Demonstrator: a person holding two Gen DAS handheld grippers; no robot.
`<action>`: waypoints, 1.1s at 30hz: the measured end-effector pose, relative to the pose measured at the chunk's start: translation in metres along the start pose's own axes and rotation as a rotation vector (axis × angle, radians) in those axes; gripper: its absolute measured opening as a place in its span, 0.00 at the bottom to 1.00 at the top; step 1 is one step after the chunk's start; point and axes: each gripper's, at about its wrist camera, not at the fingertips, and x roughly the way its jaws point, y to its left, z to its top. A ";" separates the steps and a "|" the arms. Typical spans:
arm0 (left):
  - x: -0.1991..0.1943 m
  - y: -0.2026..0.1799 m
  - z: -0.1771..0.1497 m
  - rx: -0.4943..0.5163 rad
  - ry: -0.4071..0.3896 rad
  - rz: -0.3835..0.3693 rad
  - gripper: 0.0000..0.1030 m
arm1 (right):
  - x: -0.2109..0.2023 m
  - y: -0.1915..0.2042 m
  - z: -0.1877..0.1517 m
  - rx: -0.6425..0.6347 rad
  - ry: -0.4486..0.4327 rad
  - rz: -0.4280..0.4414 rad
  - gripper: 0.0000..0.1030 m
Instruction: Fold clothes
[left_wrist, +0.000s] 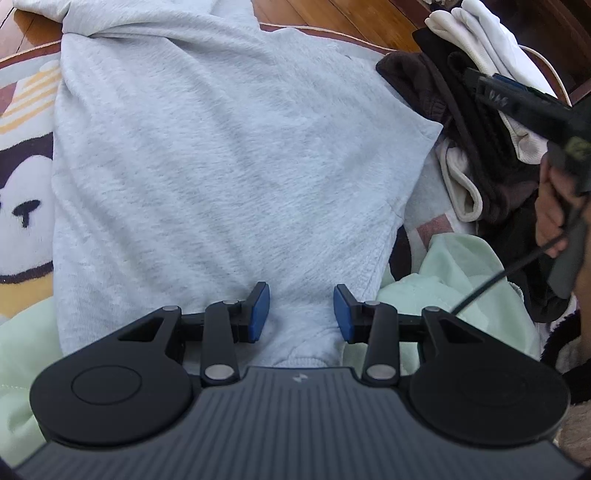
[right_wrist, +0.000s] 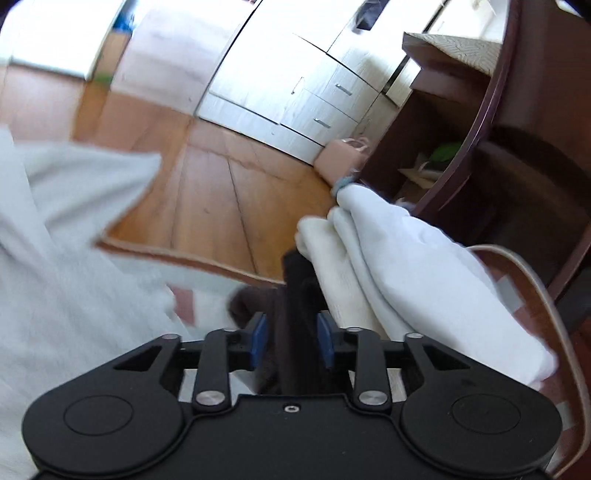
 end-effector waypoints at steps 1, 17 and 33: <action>0.001 0.000 0.003 -0.006 0.013 0.000 0.37 | 0.000 -0.005 0.002 0.041 0.022 0.066 0.42; -0.110 0.070 0.032 -0.196 -0.186 0.151 0.73 | -0.050 0.098 0.094 -0.371 0.032 0.814 0.42; -0.126 0.183 0.126 -0.208 -0.269 0.138 0.72 | 0.069 0.207 0.196 -0.272 0.416 0.828 0.52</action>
